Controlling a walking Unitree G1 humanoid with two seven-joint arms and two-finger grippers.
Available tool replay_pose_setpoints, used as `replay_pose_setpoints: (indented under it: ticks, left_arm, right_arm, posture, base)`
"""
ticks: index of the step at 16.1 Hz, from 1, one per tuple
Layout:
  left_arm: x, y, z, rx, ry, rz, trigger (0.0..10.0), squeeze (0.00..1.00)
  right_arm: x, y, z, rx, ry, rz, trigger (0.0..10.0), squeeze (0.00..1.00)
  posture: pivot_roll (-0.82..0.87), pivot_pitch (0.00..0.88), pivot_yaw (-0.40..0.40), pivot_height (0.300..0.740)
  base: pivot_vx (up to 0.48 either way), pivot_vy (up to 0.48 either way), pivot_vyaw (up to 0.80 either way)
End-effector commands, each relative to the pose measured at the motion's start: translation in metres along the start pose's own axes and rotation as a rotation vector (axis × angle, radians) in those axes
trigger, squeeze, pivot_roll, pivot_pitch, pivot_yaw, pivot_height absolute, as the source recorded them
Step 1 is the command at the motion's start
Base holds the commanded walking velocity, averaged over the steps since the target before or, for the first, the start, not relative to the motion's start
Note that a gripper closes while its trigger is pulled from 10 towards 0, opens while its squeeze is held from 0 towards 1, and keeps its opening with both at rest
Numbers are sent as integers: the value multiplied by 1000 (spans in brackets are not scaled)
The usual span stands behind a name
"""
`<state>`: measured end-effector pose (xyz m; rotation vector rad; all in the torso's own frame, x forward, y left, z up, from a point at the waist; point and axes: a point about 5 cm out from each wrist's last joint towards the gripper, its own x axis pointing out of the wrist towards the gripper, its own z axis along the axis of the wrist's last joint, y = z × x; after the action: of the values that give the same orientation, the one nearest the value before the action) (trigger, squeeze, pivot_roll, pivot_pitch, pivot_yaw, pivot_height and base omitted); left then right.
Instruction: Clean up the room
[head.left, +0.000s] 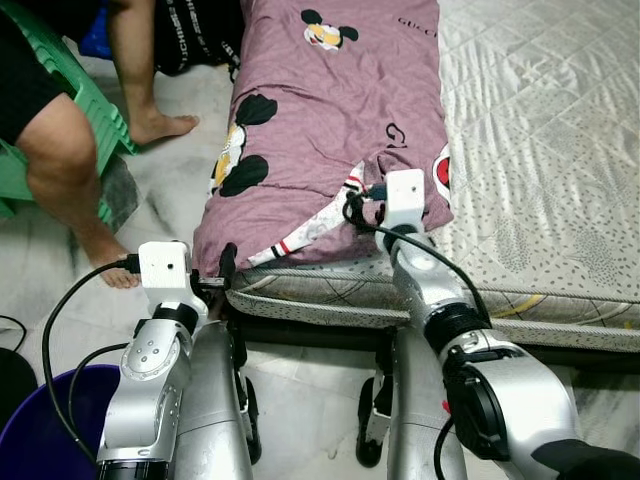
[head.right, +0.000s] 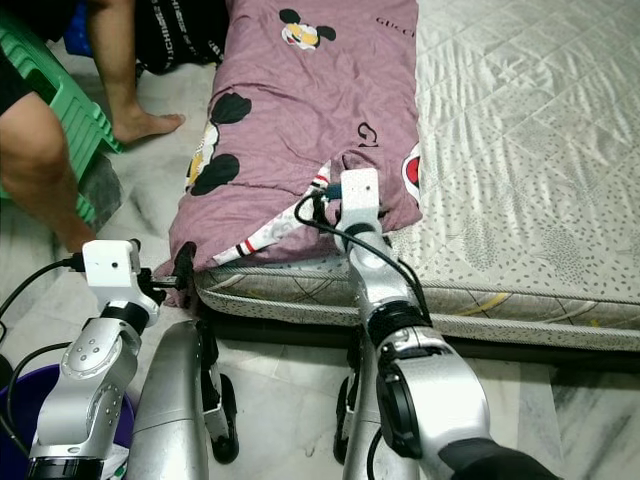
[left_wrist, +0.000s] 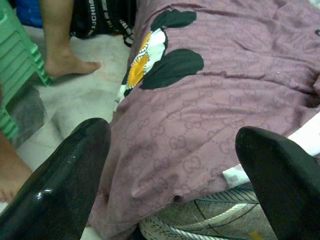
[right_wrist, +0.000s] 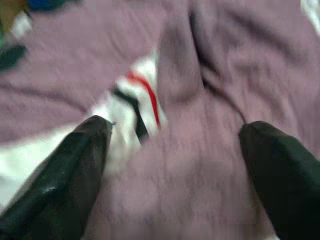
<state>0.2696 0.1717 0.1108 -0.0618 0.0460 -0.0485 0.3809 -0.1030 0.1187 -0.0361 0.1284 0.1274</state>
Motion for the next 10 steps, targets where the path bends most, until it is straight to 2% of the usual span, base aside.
replay_pose_setpoints:
  ticks: [1,2,4,7,10]
  left_arm:
    - [-2,2,-1,9,11,7,10000,0]
    - [-1,1,0,9,13,5,10000,0]
    - [-1,-1,0,8,19,2,10000,0]
    - [1,-3,0,9,24,-2,10000,0]
    - [1,-1,0,13,25,6,10000,0]
  right_arm:
    - [-2,-3,-11,10,57,-30,2235,0]
    - [-3,-5,-13,11,69,-42,0,0]
    - [-3,-6,-17,-11,88,-59,0,0]
    - [-7,-9,-30,12,163,-105,0,0]
    - [-8,-5,-35,13,193,-102,0,0]
  posture:
    - [164,294,-23,554]
    - [160,297,-22,554]
    - [157,297,-21,554]
    - [163,294,-24,554]
    - [164,293,-26,554]
  base:
    - [0,0,0]
    - [0,0,0]
    - [0,0,0]
    - [0,0,0]
    - [0,0,0]
